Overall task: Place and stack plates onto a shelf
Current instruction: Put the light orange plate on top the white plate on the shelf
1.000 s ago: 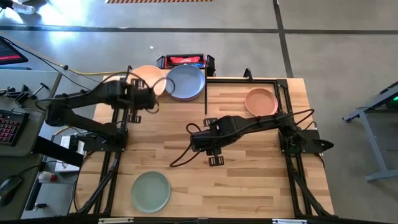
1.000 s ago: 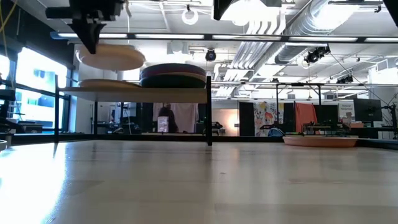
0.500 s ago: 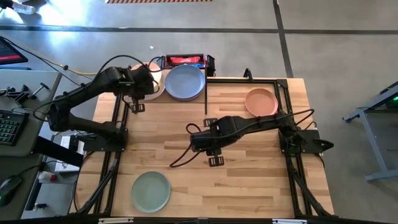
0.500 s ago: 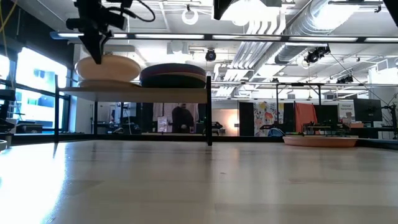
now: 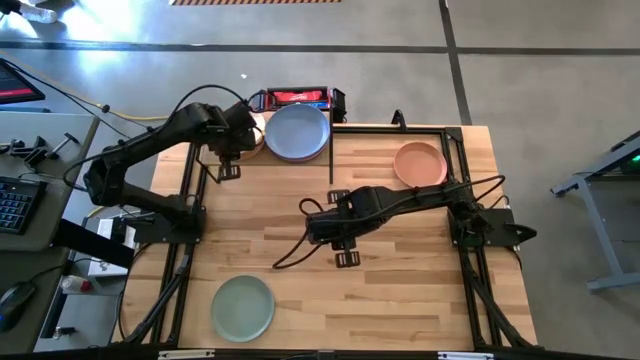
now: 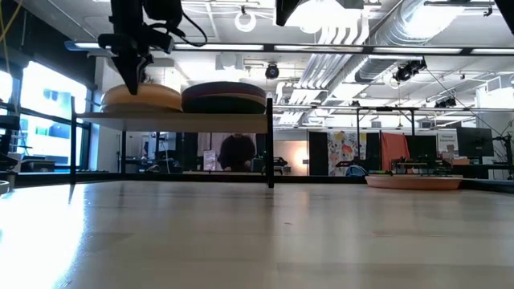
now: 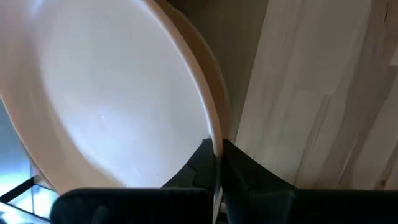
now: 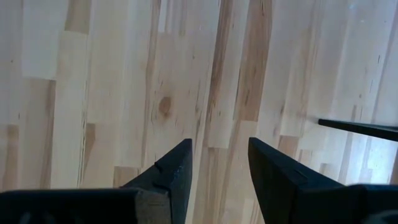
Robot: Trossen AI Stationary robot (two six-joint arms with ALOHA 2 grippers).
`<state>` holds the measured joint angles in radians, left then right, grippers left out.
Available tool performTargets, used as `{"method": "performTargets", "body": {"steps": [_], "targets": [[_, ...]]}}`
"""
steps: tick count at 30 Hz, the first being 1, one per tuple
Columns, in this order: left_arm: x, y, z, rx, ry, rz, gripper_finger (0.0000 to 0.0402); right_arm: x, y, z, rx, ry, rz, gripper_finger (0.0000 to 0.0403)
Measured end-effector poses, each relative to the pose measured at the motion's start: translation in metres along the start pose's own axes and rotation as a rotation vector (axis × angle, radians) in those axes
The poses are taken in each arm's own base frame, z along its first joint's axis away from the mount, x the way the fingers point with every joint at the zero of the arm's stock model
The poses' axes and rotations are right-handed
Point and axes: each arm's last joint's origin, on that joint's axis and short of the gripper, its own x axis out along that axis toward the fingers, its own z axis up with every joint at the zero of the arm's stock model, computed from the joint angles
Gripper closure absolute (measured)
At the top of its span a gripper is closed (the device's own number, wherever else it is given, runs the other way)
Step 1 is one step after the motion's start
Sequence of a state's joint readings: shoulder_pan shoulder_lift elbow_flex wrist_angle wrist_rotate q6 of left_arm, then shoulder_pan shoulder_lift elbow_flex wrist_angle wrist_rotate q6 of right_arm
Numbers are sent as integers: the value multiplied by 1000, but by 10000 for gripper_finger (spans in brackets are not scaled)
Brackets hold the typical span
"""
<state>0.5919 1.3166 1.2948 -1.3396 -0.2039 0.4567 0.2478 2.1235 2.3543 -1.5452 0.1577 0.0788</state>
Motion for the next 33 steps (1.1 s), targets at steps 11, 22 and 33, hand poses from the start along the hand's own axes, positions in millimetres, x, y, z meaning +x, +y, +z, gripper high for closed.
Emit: {"method": "performTargets", "body": {"steps": [11, 22, 33], "targets": [[7, 2, 4, -5, 36, 9, 382, 0, 1, 0, -2, 0, 0, 269], [7, 1, 5, -100, 23, -22, 316, 0, 1, 0, -2, 1, 0, 269], [7, -1, 1, -131, 50, -62, 285, 0, 1, 0, -2, 1, 0, 269]]}}
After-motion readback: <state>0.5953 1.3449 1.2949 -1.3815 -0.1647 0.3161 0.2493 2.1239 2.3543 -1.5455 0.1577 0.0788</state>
